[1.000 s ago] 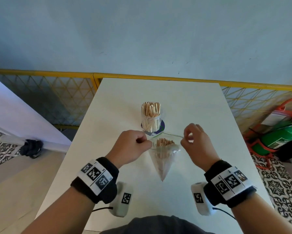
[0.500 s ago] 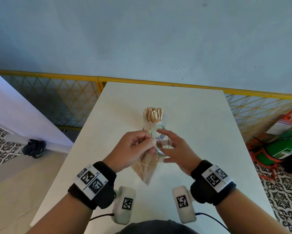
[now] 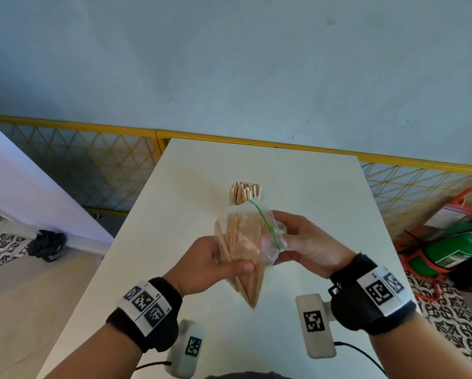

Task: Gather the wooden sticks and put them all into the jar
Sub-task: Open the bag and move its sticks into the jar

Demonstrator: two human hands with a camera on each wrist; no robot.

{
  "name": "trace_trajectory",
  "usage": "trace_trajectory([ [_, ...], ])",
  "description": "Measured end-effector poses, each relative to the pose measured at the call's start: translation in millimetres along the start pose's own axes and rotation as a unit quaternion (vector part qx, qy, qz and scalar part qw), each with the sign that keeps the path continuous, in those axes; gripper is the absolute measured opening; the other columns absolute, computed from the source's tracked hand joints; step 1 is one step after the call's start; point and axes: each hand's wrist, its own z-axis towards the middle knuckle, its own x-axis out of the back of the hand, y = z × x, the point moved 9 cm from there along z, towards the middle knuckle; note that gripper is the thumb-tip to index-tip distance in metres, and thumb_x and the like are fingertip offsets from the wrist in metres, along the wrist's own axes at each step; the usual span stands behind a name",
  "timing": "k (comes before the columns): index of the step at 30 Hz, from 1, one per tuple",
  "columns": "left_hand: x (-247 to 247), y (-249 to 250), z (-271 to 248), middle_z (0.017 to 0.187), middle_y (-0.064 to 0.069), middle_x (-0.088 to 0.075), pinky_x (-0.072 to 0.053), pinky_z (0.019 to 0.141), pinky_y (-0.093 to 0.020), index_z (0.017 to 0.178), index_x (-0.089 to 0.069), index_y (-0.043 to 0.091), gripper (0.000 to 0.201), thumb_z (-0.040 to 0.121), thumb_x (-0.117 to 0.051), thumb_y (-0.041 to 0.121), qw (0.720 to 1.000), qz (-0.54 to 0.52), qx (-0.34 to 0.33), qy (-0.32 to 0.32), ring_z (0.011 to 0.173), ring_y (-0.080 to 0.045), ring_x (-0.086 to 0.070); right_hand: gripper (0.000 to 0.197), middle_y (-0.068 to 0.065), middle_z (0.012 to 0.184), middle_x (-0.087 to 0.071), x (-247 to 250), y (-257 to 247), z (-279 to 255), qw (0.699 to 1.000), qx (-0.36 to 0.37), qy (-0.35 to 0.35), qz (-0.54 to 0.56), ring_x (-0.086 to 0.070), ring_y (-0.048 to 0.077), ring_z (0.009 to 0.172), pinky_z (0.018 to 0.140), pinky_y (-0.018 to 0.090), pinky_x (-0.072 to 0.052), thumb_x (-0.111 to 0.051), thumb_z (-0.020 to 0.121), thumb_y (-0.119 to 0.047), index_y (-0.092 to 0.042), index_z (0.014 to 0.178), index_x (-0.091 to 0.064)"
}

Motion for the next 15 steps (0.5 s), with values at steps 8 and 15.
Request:
trace_trajectory([
  [8, -32.5, 2.3, -6.7, 0.129, 0.002, -0.065, -0.043, 0.107, -0.032, 0.128, -0.060, 0.025, 0.038, 0.091, -0.059, 0.031, 0.994, -0.069, -0.018, -0.079, 0.123, -0.013, -0.058, 0.057, 0.001, 0.109, -0.070, -8.6, 10.6, 13.3, 0.994, -0.059, 0.024, -0.084, -0.067, 0.017, 0.101, 0.094, 0.034, -0.053, -0.069, 0.077, -0.022, -0.019, 0.130, -0.048],
  [15, -14.9, -9.5, -9.7, 0.128, -0.007, -0.066, -0.043, 0.103, -0.027, 0.127, -0.061, 0.012, 0.049, 0.085, -0.054, 0.036, 0.987, -0.158, -0.016, -0.038, 0.123, -0.018, -0.058, 0.060, 0.013, 0.114, -0.068, -19.5, 12.1, 14.8, 0.996, -0.051, 0.016, -0.069, -0.065, 0.031, 0.108, 0.095, 0.050, -0.051, -0.077, 0.073, -0.023, -0.022, 0.127, -0.053],
])
